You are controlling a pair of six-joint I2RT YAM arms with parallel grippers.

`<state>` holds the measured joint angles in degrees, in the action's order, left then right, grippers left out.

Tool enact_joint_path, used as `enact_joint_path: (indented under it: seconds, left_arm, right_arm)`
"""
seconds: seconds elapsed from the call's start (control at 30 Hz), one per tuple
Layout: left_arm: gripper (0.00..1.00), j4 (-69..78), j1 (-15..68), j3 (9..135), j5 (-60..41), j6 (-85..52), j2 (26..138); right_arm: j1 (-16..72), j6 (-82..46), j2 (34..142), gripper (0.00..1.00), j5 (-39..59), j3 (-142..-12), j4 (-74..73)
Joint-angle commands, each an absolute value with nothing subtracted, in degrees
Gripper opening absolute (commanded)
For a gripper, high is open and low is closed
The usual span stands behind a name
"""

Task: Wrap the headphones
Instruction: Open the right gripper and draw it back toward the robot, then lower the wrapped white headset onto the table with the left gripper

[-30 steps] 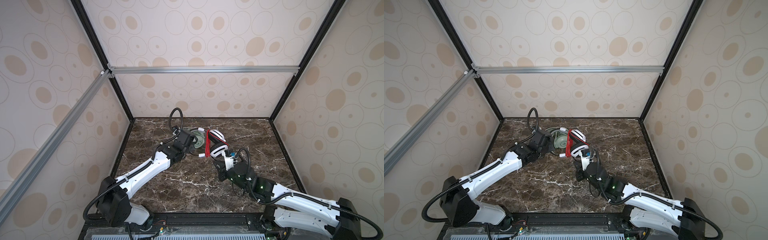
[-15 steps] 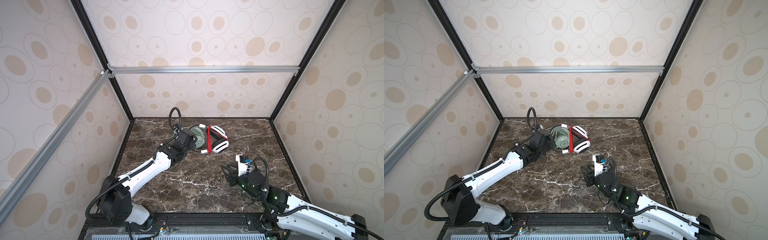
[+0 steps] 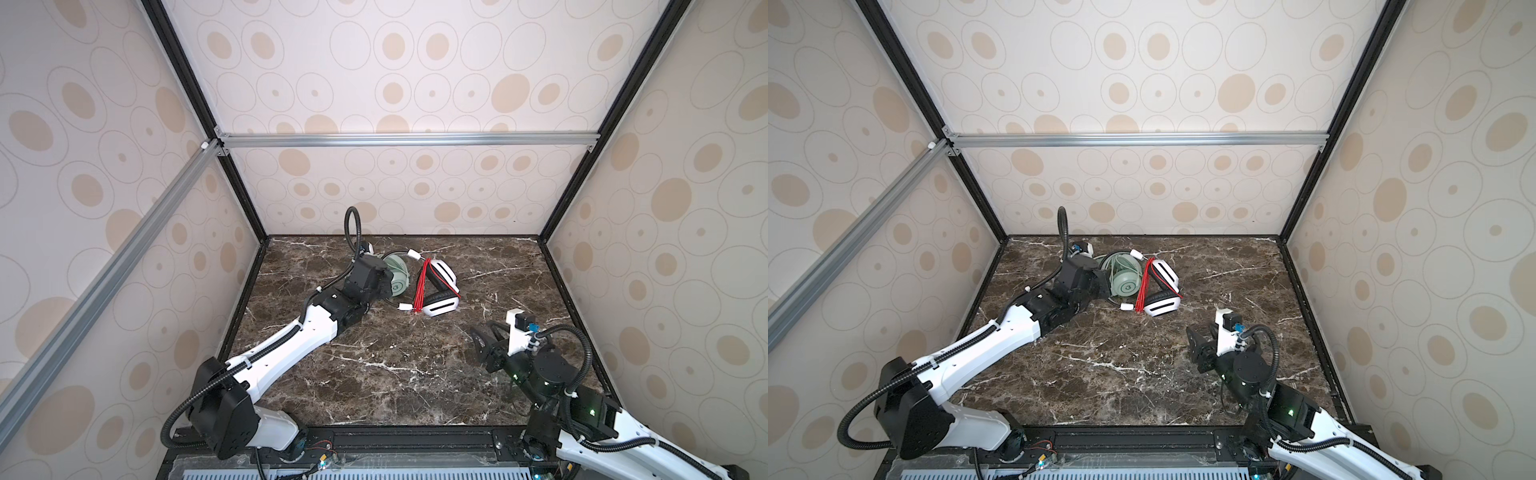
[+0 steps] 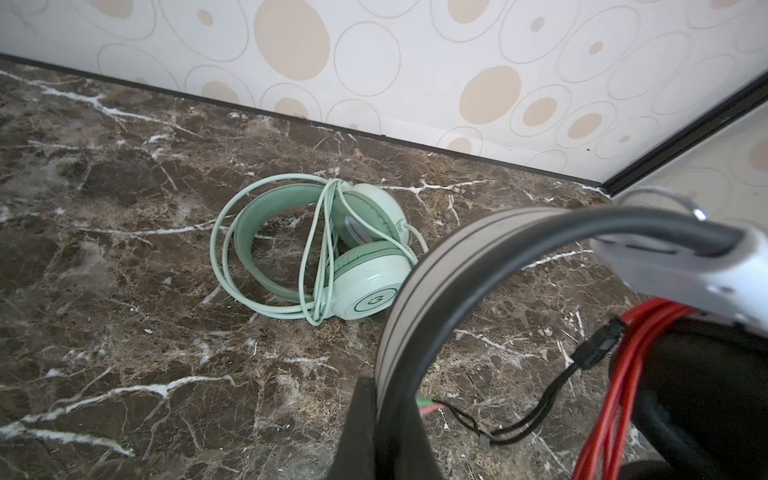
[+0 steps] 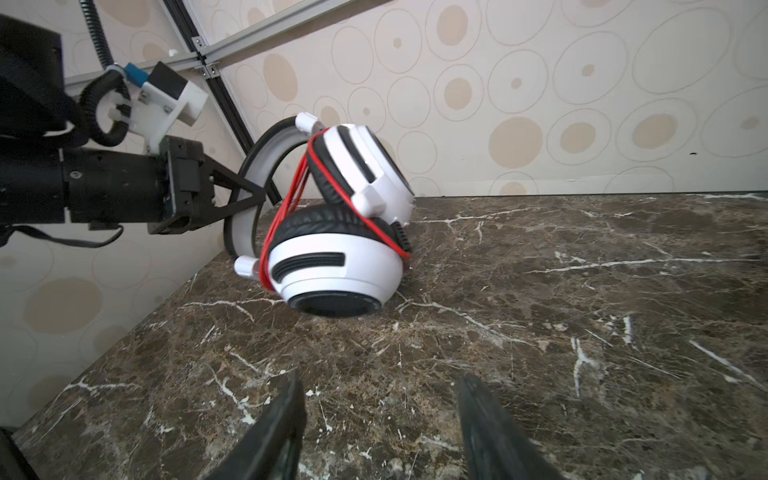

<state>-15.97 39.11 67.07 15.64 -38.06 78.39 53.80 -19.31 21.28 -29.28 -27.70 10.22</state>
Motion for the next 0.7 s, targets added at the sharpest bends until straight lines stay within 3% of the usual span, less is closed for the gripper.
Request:
enact_joint_path:
  seconds: [0.0,0.3,0.67]
  left_arm:
    - [0.0,-11.43,40.71,70.37,12.6,-36.61,72.87]
    - [0.0,-13.55,41.94,68.65,7.65,-37.64,65.21]
    - [0.0,-18.85,49.44,62.56,10.3,-41.83,59.5]
  right_arm:
    - [50.78,-17.47,18.38,0.63,-29.16,-28.62,12.97]
    - [47.27,-20.07,15.35,0.65,-32.42,-28.15,17.05]
    - [46.86,-17.77,19.33,0.64,-36.76,-32.63,21.06]
